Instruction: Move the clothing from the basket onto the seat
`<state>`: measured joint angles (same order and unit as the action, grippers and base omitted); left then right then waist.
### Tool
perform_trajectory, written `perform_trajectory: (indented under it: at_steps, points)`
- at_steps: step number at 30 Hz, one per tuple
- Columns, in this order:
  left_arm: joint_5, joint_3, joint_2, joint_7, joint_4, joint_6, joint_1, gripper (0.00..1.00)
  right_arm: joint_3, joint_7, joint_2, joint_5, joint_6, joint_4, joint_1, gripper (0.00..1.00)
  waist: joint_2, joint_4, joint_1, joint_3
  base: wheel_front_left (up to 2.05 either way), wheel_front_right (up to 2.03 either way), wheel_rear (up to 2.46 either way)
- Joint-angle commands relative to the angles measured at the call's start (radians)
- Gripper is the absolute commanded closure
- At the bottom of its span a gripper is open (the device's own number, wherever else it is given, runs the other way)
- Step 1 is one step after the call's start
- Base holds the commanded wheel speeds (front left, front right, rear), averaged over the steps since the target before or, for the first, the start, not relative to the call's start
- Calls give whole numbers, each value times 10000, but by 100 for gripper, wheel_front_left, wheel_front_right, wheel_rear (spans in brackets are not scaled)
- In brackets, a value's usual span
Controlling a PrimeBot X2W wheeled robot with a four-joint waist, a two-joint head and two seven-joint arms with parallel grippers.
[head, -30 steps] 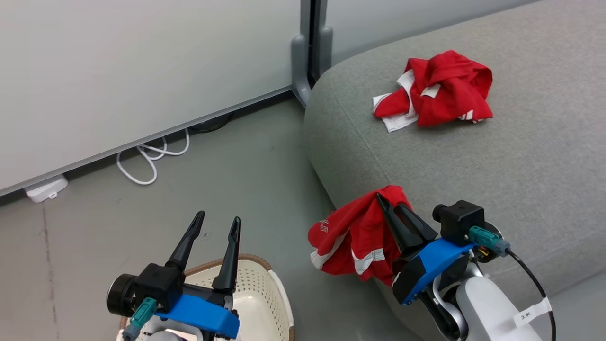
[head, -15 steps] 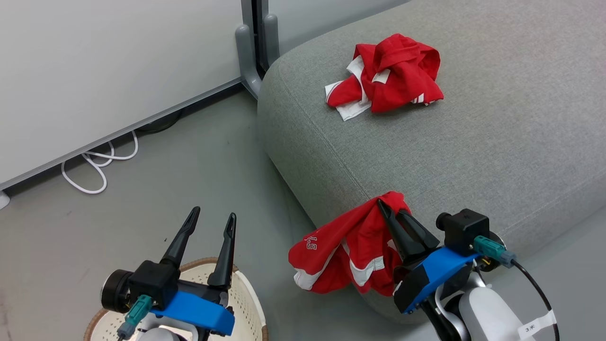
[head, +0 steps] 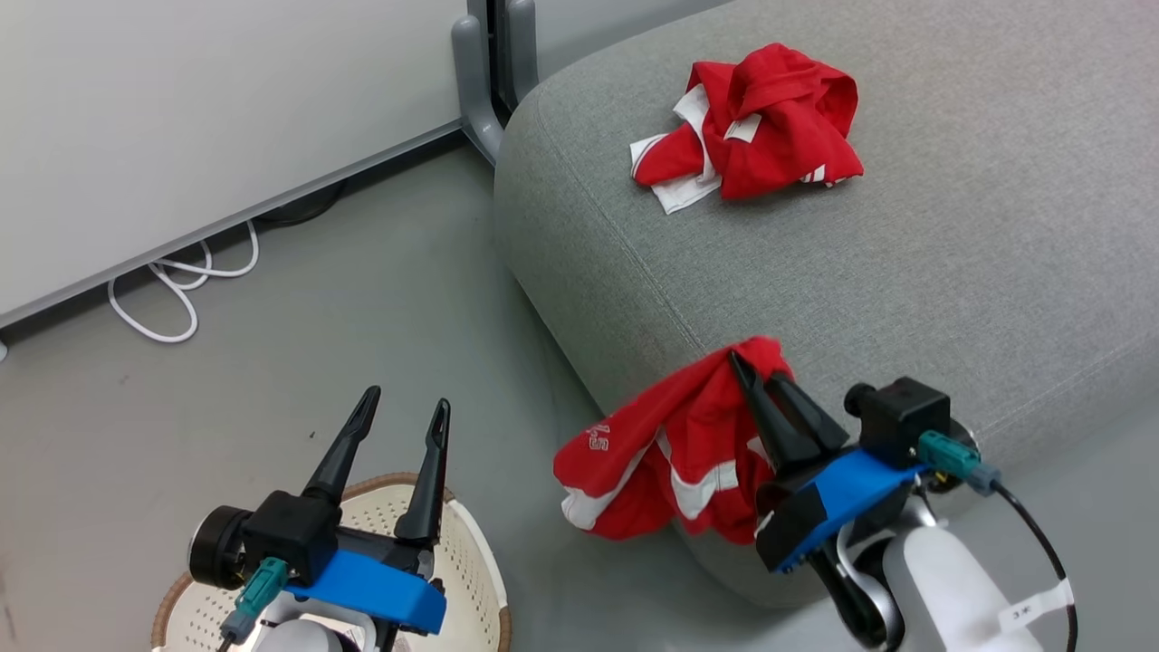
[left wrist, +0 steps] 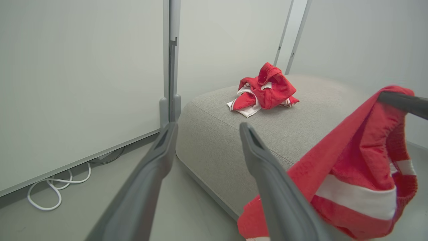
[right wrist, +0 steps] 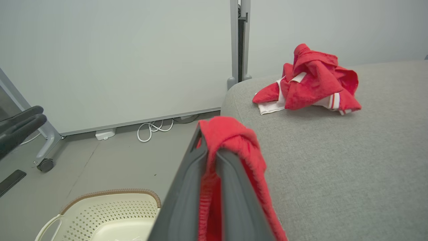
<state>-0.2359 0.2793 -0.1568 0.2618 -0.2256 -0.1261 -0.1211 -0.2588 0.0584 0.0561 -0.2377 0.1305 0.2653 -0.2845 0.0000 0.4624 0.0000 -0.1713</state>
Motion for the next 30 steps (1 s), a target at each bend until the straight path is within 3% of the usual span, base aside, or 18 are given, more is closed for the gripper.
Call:
perform_trajectory:
  at_steps: [1,10,19,26,30]
  points:
    - [-19,-64,-23,47,95,-73,-138,0,-11,34,-26,101,5,-136,-344,100,0,-19,0,-91,0,0,0]
    - [91,-192,-293,47,561,-73,-365,0,725,-92,279,489,5,-666,-2328,100,0,135,0,-950,0,0,0]
    - [394,-333,-958,47,1414,-74,-992,0,2179,-549,1143,133,5,-1124,-5023,100,0,149,0,-2881,0,0,0]
    - [496,-499,-1765,-76,1934,-74,-1311,0,3758,-554,2115,-361,4,-602,-7051,100,0,136,0,-4153,0,0,0]
    - [516,-674,-2112,-311,2504,-47,-1416,0,4735,-333,2356,-244,5,250,-7977,100,0,115,0,-4784,0,0,0]
